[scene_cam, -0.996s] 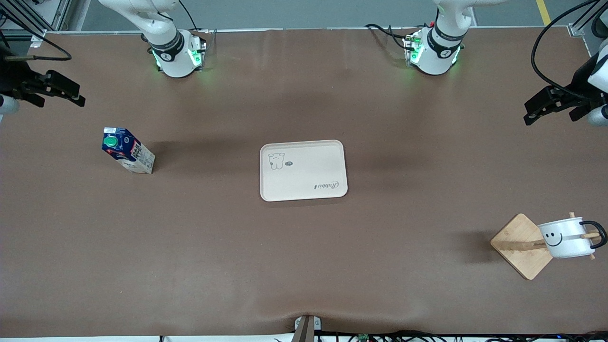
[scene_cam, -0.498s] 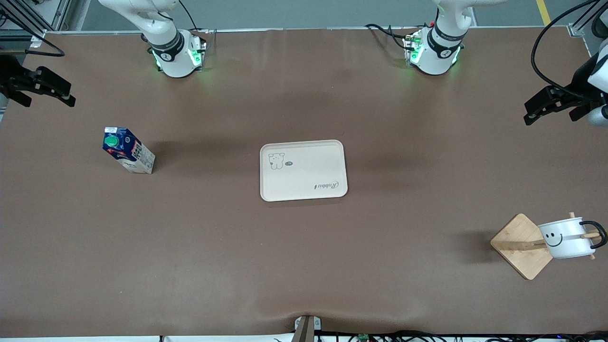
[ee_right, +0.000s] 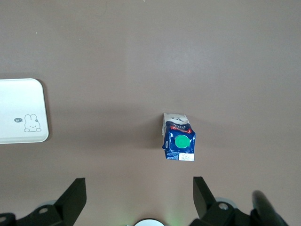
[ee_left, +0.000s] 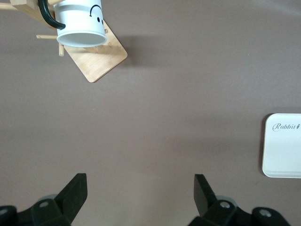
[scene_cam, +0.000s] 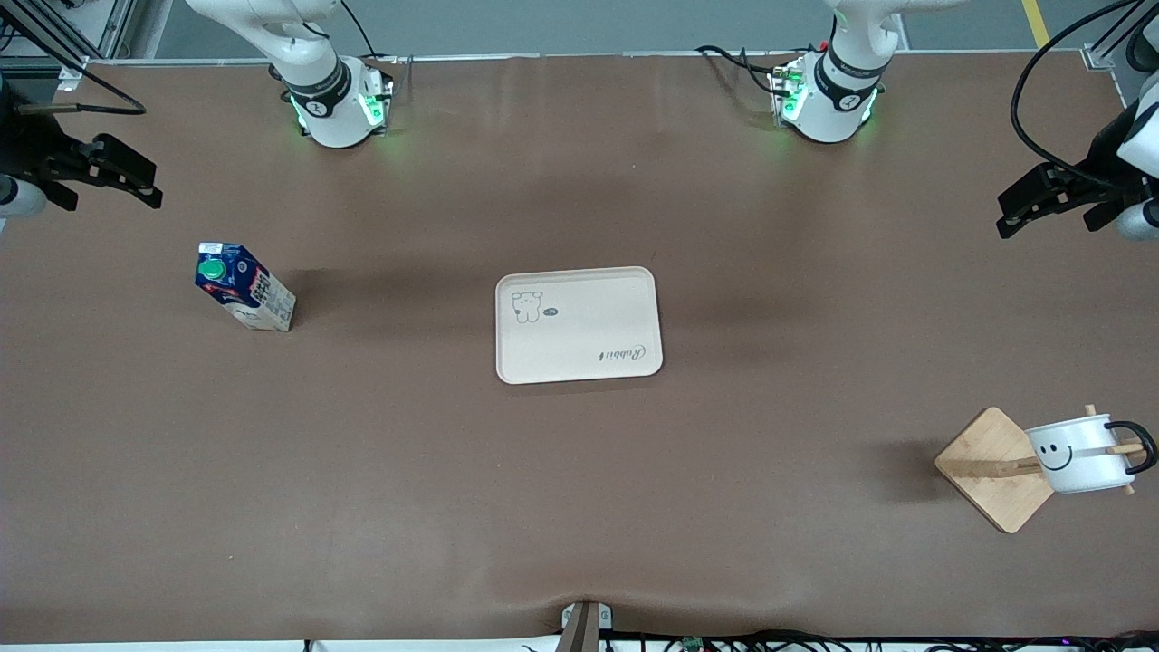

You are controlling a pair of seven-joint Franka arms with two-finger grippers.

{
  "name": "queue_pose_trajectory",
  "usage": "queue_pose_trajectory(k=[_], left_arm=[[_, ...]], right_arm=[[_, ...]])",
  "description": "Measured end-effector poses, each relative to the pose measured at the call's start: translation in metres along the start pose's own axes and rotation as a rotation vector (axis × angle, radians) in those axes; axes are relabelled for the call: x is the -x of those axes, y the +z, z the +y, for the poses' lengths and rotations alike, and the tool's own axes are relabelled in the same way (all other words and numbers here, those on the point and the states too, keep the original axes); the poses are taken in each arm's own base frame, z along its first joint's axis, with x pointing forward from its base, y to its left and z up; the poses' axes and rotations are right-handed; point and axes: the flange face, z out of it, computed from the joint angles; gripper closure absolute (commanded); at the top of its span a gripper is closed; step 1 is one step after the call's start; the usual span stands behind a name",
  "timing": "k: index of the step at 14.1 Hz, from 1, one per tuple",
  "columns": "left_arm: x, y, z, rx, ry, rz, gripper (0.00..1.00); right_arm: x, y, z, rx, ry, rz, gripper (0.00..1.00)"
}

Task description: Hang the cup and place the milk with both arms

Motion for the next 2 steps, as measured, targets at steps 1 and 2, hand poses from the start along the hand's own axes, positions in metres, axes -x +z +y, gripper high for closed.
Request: queue_pose_trajectory(k=[1,2], left_arm=[[0.0,-0.0004,0.0,0.0,0.0,0.001,0.0],[0.0,-0.0008,0.0002,0.0,0.0,0.002,0.0]], right_arm=[[-0.0002,-0.0004,-0.0058,0.001,-0.014,0.001,0.0],[-0.0002,-0.0013,-0.0104,0.001,-0.027,0.004,0.0]])
